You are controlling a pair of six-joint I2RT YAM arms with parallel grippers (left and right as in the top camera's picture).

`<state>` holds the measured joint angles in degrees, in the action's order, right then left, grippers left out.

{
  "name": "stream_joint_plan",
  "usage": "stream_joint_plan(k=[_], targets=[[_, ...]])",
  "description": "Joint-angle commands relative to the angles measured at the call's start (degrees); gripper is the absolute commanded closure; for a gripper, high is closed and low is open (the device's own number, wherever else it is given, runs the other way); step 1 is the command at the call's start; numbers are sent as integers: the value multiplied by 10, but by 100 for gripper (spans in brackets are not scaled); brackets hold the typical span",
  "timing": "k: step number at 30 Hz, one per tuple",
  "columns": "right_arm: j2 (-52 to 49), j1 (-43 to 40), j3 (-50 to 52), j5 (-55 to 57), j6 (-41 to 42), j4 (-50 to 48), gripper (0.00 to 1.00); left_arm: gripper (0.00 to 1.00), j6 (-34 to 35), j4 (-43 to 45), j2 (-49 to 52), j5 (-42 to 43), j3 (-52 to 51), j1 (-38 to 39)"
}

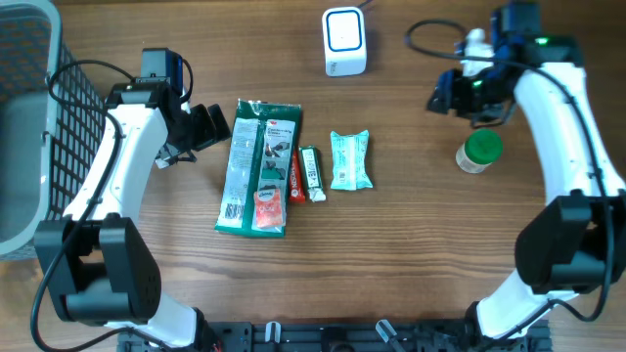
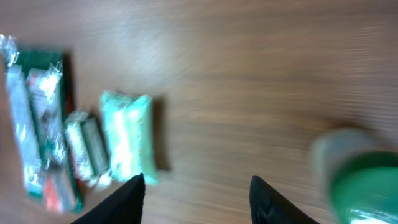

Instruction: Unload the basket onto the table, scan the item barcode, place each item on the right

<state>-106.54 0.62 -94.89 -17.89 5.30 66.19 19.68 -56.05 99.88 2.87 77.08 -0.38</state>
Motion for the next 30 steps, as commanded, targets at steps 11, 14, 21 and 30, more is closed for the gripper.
stream_joint_plan(k=[11,14,21,30], targets=[[0,164,271,-28,50,-304,59,0,5,1,4,3,-4,-1],[0,165,292,-31,97,-335,65,0,5,1,4,3,-4,-1],[0,165,335,-45,103,-394,84,0,5,1,4,3,-4,-1],[61,102,310,-35,93,-313,95,0,5,1,4,3,-4,-1]])
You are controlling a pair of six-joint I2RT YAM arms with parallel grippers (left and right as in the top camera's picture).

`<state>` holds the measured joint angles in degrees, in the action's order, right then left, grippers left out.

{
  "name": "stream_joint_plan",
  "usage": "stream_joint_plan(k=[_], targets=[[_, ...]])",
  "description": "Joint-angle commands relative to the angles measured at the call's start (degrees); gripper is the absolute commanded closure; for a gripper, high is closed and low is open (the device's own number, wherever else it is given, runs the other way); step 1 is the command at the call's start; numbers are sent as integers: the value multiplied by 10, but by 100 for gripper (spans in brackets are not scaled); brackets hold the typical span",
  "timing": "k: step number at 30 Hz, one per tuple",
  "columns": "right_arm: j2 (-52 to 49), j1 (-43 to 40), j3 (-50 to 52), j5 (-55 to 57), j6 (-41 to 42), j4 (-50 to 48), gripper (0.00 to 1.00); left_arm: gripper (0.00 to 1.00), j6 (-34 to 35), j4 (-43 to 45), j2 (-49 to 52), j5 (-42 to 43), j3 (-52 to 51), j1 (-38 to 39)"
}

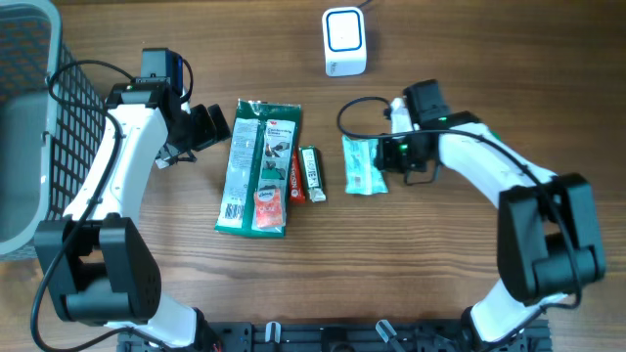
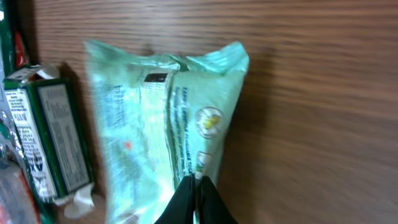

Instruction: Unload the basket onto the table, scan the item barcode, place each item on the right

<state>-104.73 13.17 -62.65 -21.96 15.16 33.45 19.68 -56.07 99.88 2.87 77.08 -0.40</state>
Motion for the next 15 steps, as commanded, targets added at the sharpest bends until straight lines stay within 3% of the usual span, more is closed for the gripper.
stream_joint_plan(k=[1,3,4,9,13,15], targets=[[53,-32,-13,6,-10,24,94,0,5,2,4,3,-4,-1],[64,-40,-13,5,-16,33,94,0,5,2,4,3,-4,-1],[67,-41,-13,2,-16,34,88,0,5,2,4,3,-4,-1],[80,-41,-13,-75,-47,39,80,0,-34,-13,4,-94,-2,-2],[81,-41,-11,-109,-47,58,74,0,-33,-13,4,-100,-2,-2],[80,-41,-7,-109,-47,59,76,0,34,37,4,-39,-2,-2]])
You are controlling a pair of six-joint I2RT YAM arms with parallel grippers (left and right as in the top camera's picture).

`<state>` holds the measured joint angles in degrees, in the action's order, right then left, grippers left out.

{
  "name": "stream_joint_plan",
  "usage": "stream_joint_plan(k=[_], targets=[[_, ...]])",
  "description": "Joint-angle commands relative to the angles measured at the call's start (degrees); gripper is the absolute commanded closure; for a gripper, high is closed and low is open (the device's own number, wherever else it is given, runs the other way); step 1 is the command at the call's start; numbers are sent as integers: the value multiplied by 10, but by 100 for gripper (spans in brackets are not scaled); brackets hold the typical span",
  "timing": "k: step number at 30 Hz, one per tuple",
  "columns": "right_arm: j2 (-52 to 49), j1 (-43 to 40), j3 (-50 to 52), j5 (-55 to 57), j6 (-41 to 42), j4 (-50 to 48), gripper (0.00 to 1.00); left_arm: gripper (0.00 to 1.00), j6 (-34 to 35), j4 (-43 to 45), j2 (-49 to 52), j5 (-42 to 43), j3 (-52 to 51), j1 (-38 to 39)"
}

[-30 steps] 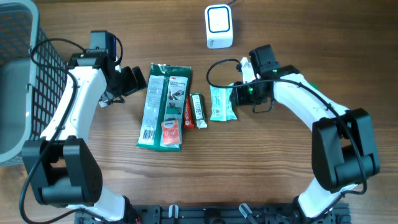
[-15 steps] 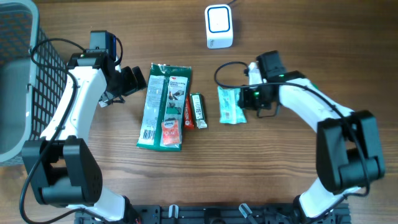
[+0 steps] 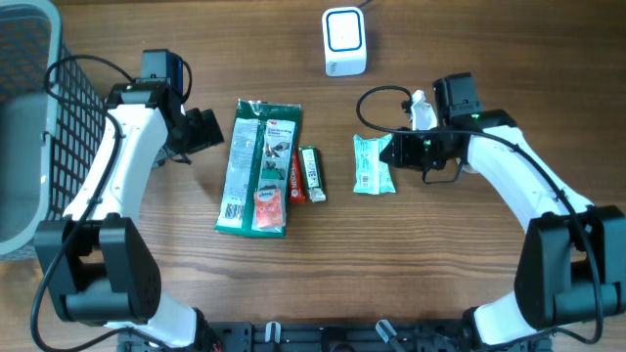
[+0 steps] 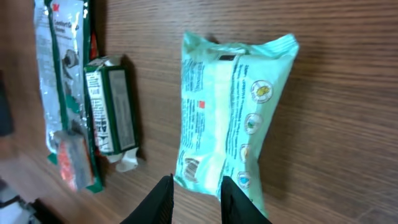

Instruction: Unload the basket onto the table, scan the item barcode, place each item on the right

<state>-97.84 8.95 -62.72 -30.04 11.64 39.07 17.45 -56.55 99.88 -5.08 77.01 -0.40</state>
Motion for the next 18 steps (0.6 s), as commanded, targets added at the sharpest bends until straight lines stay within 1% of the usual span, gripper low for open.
stream_joint_plan(k=[1,4,5,6,7,8,11,13,16,18], targets=[[9,1,-5,-28,-12,5,76,0,79,38,4,103,-2,-2],[2,1,-5,-28,-12,15,77,0,88,41,4,253,-2,-2],[-1,2,-3,-28,-12,15,78,14,88,48,4,293,-2,0],[-2,1,-2,-28,-12,15,79,44,87,69,4,334,-5,10],[-2,1,0,-28,-12,14,80,79,87,83,4,349,-6,25],[-2,1,4,-28,-12,10,80,96,88,97,4,351,-6,46],[-3,1,5,-29,-12,10,82,96,98,126,5,353,-6,109],[-3,1,5,-29,-12,10,85,96,116,151,7,353,-6,148],[-3,1,5,-29,-12,12,89,96,149,240,35,353,-6,222],[-3,1,7,-29,-12,17,90,96,176,274,59,353,-6,238]])
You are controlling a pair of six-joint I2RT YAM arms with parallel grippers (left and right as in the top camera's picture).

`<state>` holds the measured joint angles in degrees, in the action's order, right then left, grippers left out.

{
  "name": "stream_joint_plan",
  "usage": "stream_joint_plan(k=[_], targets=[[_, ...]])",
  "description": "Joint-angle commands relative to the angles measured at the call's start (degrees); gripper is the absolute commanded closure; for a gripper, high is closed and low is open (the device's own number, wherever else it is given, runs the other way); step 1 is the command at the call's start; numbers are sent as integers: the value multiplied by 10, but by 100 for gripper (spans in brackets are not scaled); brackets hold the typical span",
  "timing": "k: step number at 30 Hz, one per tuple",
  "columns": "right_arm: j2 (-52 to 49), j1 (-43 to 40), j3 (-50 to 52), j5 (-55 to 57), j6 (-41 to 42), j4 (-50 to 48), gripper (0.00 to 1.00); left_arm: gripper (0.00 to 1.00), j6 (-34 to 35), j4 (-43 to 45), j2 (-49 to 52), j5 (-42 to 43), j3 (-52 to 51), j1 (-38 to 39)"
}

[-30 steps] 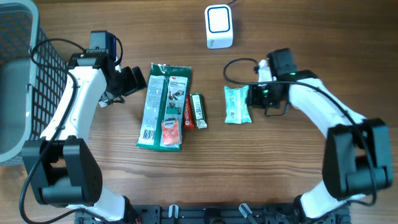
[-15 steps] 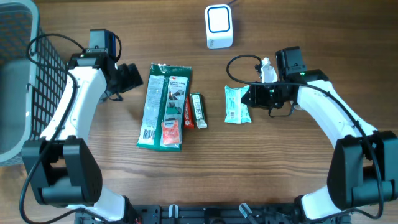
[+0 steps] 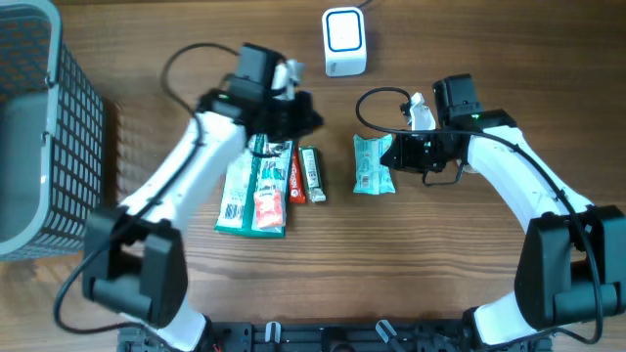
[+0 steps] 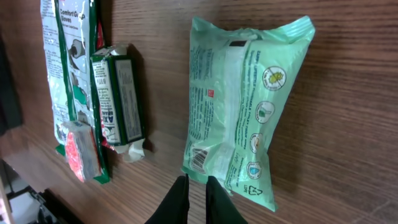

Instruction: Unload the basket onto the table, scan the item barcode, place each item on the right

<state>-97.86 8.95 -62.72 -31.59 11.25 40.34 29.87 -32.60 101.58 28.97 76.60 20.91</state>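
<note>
A mint-green packet (image 3: 372, 164) lies flat on the wooden table, right of centre. In the right wrist view the packet (image 4: 249, 106) shows its printed back, with a barcode (image 4: 199, 157) near the corner closest to my fingers. My right gripper (image 3: 393, 154) sits low at the packet's right edge. There the right gripper (image 4: 196, 180) has its fingers almost together with only a thin slit of table between them, just short of the packet. The white scanner (image 3: 344, 41) stands at the back. My left gripper (image 3: 296, 115) hovers over the top of a long green packet (image 3: 252, 186); its jaws are not readable.
A small dark green bar (image 3: 311, 174) lies between the long packet and the mint packet. A wire basket (image 3: 29, 127) fills the left edge. My right arm's cable loops over the table behind the mint packet.
My left arm has swung from the table's left side to over the top of the long green packet. My right fingers have narrowed to a slit and sit slightly back from the mint packet, which has not moved.
My right gripper first hung open at the back right beside a green-lidded jar, which is gone from every later frame. Then it was shut at the mint packet's edge. Then the packet lay further right and the fingers stood apart. Now they are nearly together.
</note>
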Motion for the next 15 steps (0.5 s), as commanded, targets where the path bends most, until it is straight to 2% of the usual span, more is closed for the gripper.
stream_joint_plan(k=[1,4,8,15], targets=[[-3,1,12,-13,-8,3,91,96,55,45,51,15,-2,29],[-3,1,43,-16,-6,-24,95,96,56,86,82,54,-2,40],[-3,1,97,-16,15,-97,96,96,56,116,121,60,-2,53],[-3,1,163,-15,116,-194,96,96,56,171,162,68,-2,83]])
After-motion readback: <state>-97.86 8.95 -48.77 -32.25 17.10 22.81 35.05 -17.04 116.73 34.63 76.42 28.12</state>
